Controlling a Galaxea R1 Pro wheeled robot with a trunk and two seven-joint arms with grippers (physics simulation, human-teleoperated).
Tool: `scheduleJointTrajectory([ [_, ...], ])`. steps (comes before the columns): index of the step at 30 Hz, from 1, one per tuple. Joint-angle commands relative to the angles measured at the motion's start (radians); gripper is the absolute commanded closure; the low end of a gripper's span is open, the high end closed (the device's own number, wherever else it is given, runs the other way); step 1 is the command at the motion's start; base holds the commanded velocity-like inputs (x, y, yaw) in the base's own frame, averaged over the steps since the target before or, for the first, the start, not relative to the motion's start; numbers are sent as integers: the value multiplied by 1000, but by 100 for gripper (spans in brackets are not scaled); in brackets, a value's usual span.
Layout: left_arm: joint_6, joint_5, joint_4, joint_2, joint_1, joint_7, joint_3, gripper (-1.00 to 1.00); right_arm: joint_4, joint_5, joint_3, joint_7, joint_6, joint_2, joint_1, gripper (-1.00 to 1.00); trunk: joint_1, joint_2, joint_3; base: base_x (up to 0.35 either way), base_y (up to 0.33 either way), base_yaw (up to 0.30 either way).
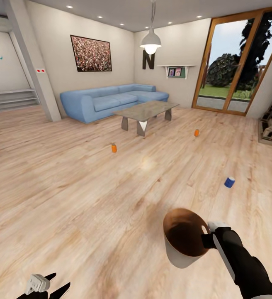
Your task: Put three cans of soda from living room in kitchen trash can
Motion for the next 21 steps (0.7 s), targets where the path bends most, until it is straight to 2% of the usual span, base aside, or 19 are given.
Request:
scheduleJointTrajectory([
  [1, 0, 0, 0, 0, 0, 0, 0, -100, 0, -7, 0, 0, 0, 0, 0, 100, 0, 0, 0, 335, 176, 0],
  [21, 0, 0, 0, 0, 0, 0, 0, -100, 1, -7, 0, 0, 0, 0, 0, 100, 0, 0, 0, 335, 176, 0],
])
